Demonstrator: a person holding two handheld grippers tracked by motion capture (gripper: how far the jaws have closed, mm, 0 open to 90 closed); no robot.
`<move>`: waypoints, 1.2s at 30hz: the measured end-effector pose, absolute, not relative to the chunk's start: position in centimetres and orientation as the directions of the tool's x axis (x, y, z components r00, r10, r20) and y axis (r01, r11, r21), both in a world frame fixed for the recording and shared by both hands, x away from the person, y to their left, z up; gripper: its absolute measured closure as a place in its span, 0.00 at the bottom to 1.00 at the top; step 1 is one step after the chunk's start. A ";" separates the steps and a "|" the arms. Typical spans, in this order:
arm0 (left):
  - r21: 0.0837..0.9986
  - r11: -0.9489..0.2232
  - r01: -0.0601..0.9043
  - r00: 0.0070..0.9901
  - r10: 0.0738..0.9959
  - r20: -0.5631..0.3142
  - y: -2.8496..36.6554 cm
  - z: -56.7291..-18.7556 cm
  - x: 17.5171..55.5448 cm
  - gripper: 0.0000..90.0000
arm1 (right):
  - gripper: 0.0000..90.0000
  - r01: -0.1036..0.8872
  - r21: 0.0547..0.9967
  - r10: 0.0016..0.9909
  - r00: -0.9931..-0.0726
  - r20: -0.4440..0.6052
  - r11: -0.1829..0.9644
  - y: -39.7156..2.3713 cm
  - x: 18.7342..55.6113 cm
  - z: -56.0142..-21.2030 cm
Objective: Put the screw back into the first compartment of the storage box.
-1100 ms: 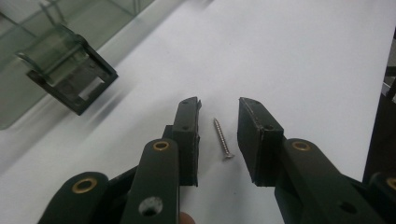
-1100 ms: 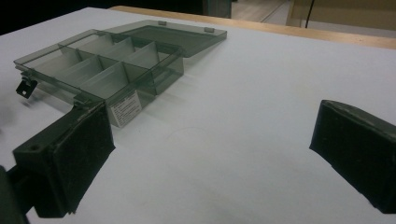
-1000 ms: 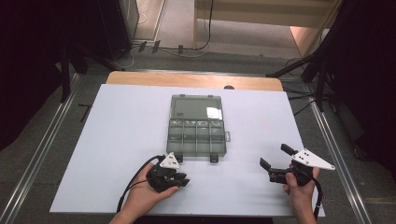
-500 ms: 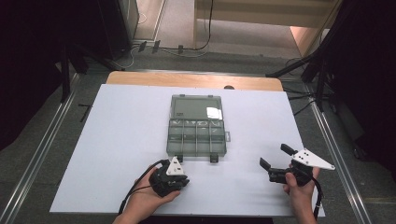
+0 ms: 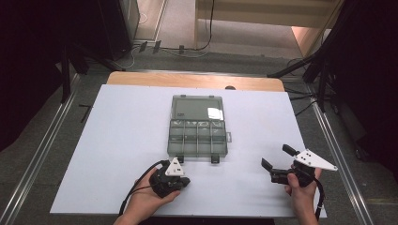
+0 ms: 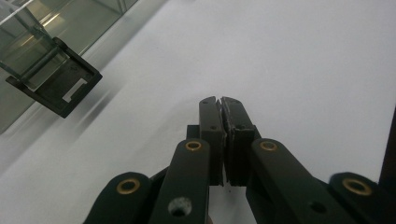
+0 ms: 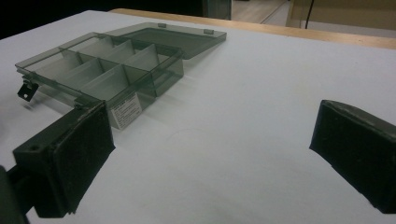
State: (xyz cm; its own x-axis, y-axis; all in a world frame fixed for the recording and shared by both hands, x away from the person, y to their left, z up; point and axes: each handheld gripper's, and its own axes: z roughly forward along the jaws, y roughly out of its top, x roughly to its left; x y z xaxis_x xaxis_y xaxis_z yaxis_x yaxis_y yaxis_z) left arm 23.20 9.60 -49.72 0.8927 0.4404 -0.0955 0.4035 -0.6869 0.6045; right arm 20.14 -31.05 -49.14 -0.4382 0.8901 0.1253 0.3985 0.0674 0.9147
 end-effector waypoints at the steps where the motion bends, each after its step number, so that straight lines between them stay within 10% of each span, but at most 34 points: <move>1: 0.603 -0.689 0.401 0.894 0.438 -0.094 9.6 -49.7 23.2 0.98 | 0.00 0.396 0.916 0.890 -0.440 0.124 0.068 -31.1 20.2 -49.2; 36: 0.704 -0.586 0.402 0.873 0.476 -0.102 10.6 -44.3 28.7 0.98 | 0.00 0.398 0.916 0.891 -0.434 0.132 0.058 -31.2 20.1 -49.1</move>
